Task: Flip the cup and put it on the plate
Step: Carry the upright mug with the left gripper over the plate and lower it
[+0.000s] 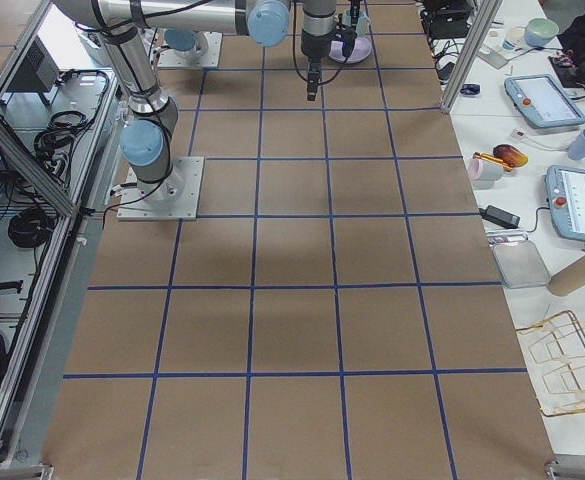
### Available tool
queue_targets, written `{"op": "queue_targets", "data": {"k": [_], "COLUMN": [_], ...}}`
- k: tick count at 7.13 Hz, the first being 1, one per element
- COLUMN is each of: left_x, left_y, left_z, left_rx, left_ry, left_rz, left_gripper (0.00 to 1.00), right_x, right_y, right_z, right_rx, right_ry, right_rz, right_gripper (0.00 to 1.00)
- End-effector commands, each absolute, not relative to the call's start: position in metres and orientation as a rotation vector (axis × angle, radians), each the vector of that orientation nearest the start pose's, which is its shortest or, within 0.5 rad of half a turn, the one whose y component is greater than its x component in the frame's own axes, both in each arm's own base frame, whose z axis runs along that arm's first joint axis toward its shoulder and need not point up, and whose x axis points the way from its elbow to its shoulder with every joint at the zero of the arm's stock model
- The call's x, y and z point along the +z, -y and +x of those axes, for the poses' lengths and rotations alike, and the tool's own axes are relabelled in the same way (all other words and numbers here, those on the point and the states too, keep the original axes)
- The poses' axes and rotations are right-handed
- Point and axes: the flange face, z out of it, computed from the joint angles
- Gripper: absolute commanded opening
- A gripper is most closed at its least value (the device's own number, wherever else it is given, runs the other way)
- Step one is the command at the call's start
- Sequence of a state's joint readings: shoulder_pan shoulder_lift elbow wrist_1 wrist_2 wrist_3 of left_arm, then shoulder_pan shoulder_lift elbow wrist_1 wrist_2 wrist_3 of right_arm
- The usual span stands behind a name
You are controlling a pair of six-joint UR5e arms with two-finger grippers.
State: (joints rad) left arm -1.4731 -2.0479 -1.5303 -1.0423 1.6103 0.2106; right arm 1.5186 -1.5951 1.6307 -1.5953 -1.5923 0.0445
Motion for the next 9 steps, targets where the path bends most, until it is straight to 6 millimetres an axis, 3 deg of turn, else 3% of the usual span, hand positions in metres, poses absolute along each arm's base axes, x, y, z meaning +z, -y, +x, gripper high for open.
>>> {"op": "queue_targets", "data": {"k": [1, 3, 4, 5, 6, 8, 9], "left_x": [0.267, 0.251, 0.252, 0.256, 0.260, 0.273, 0.290], "left_y": [0.673, 0.676, 0.676, 0.675, 0.673, 0.664, 0.662], "left_z": [-0.065, -0.065, -0.065, -0.065, -0.066, -0.064, -0.061], "left_rx": [-0.133, -0.106, -0.112, -0.121, -0.115, -0.045, -0.058], "left_ry": [-3.080, -3.086, -3.090, -3.095, -3.100, -3.100, -3.099], "left_rz": [0.172, 0.171, 0.150, 0.127, 0.106, 0.101, 0.096], "left_gripper": [0.00, 0.00, 0.42, 0.90, 1.00, 1.00, 1.00], "right_x": [0.473, 0.473, 0.472, 0.473, 0.473, 0.473, 0.473], "right_y": [0.486, 0.486, 0.487, 0.486, 0.486, 0.486, 0.486], "right_z": [0.106, 0.106, 0.106, 0.106, 0.106, 0.106, 0.106], "right_rx": [0.017, 0.017, 0.020, 0.017, 0.017, 0.017, 0.017], "right_ry": [-3.159, -3.159, -3.159, -3.159, -3.159, -3.159, -3.159], "right_rz": [0.153, 0.153, 0.153, 0.153, 0.153, 0.153, 0.153], "right_gripper": [1.00, 1.00, 1.00, 1.00, 1.00, 1.00, 1.00]}}
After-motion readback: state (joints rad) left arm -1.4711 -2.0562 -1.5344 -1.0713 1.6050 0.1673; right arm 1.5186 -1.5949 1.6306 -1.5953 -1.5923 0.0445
